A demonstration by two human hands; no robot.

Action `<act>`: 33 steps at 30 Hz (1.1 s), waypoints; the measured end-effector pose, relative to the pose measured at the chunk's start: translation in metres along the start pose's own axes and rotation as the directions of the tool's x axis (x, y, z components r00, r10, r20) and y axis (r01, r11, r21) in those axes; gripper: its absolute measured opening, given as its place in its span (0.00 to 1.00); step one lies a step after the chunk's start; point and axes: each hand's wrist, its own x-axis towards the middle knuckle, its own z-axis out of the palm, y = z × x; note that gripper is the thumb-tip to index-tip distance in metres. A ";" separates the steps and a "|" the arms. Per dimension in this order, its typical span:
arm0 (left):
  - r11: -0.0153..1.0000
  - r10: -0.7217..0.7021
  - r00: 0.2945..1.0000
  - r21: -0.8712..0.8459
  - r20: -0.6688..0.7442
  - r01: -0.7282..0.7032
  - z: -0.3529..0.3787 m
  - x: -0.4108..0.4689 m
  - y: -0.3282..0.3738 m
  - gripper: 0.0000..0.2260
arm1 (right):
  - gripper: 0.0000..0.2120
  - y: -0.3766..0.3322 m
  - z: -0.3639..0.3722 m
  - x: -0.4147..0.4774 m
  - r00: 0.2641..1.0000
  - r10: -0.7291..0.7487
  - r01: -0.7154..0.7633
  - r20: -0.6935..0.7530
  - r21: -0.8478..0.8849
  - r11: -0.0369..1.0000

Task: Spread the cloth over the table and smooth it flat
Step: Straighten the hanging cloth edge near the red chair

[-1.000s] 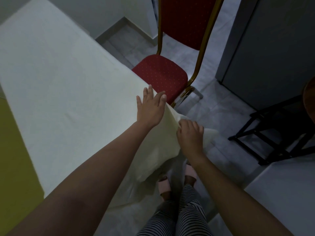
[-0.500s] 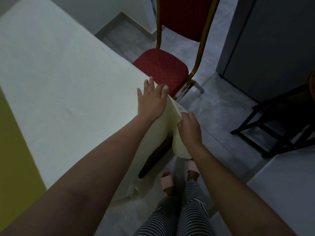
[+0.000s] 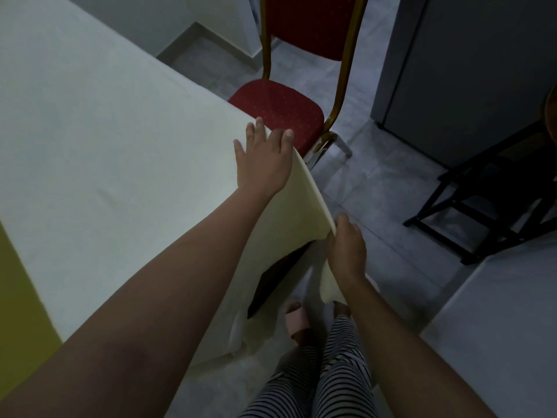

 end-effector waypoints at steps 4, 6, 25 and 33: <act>0.999 0.012 1.000 0.030 -0.005 -0.012 0.001 0.002 -0.001 0.21 | 0.25 0.002 0.020 -0.025 0.998 -0.057 0.056 -0.025 -0.060 0.997; 1.000 0.000 1.000 0.001 -0.015 0.000 0.002 0.002 -0.001 0.22 | 0.30 0.015 0.036 -0.031 0.999 -0.025 0.022 -0.025 -0.119 0.993; 0.998 0.029 0.999 0.058 -0.037 -0.027 0.012 0.008 -0.009 0.22 | 0.21 -0.097 0.012 0.065 0.910 -0.192 0.189 -0.368 -0.046 0.981; 0.998 -0.002 0.999 -0.060 -0.043 -0.001 0.003 0.002 -0.001 0.23 | 0.21 -0.065 0.033 0.034 0.940 -0.073 0.091 -0.332 0.040 0.995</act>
